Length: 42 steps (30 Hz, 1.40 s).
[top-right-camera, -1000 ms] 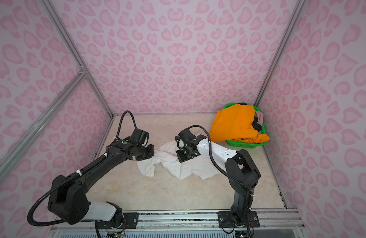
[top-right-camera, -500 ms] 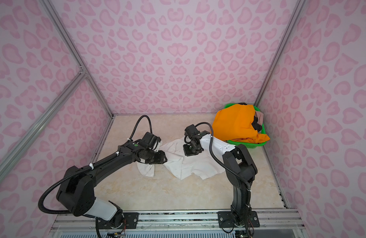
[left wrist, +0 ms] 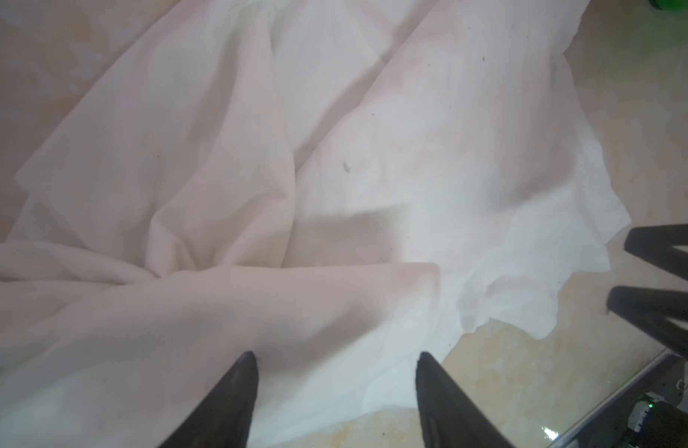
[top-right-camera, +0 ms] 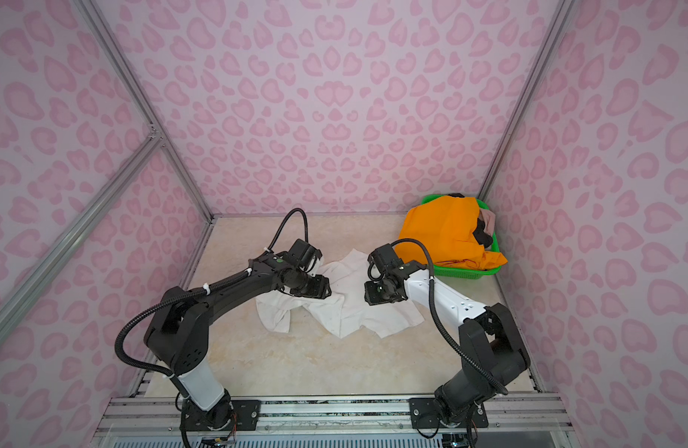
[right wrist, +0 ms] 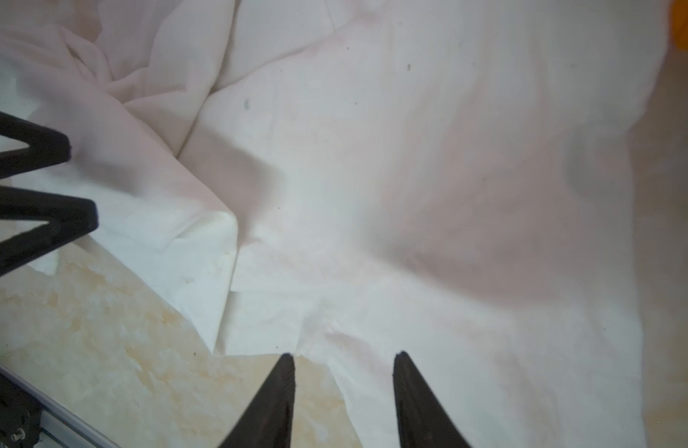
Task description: Fold and stack the mixed laundry pile
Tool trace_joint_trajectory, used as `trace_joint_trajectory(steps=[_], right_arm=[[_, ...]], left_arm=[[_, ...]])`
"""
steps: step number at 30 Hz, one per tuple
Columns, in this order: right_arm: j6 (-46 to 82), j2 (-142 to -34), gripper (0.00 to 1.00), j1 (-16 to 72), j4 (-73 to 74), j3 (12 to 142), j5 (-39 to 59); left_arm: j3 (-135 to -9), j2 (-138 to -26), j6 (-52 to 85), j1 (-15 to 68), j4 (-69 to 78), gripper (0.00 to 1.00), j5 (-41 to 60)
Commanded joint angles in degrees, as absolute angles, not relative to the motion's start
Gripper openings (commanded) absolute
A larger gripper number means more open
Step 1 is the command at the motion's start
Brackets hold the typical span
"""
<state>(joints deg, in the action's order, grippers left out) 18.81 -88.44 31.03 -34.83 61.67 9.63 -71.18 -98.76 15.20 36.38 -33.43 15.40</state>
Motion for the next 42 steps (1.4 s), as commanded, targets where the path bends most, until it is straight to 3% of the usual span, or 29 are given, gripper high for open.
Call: trace_joint_trajectory(steps=[1, 8, 16, 21, 30, 34, 37, 40, 42], right_arm=[[18.2, -88.0, 0.43, 29.9, -35.3, 60.5, 10.1], [18.1, -87.6, 0.43, 29.4, -35.0, 60.2, 10.2], [18.4, -86.8, 0.43, 28.9, -34.8, 59.3, 10.3], [18.6, -86.1, 0.43, 28.6, -34.6, 58.5, 10.3], [18.7, -85.8, 0.43, 28.6, -34.5, 58.2, 10.6], [18.6, -85.5, 0.43, 28.4, -34.6, 58.2, 10.5], [18.7, -85.7, 0.43, 28.5, -34.5, 58.1, 11.0], [18.9, -85.7, 0.43, 28.5, -34.2, 58.2, 11.3], [19.1, -85.5, 0.43, 28.5, -34.1, 58.0, 11.5]], left_arm=[[-68.1, -93.8, 11.3, 37.9, -34.5, 0.71, 10.5], [-69.7, -96.8, 5.1, 41.4, -38.0, 0.70, 0.8], [-74.3, -104.8, 4.1, 44.1, -39.3, 0.62, -8.8], [-78.1, -106.3, 5.0, 44.1, -40.5, 0.45, -12.8], [-85.6, -109.5, 4.1, 42.5, -44.1, 0.09, -10.9], [-89.0, -111.7, 3.7, 39.2, -44.3, 0.06, -10.2], [-93.8, -114.7, 2.6, 35.9, -45.2, 0.07, -8.6], [-102.3, -120.8, 1.4, 33.5, -50.8, 0.46, -7.0], [-107.7, -124.5, 1.5, 32.7, -55.0, 0.59, -8.6]])
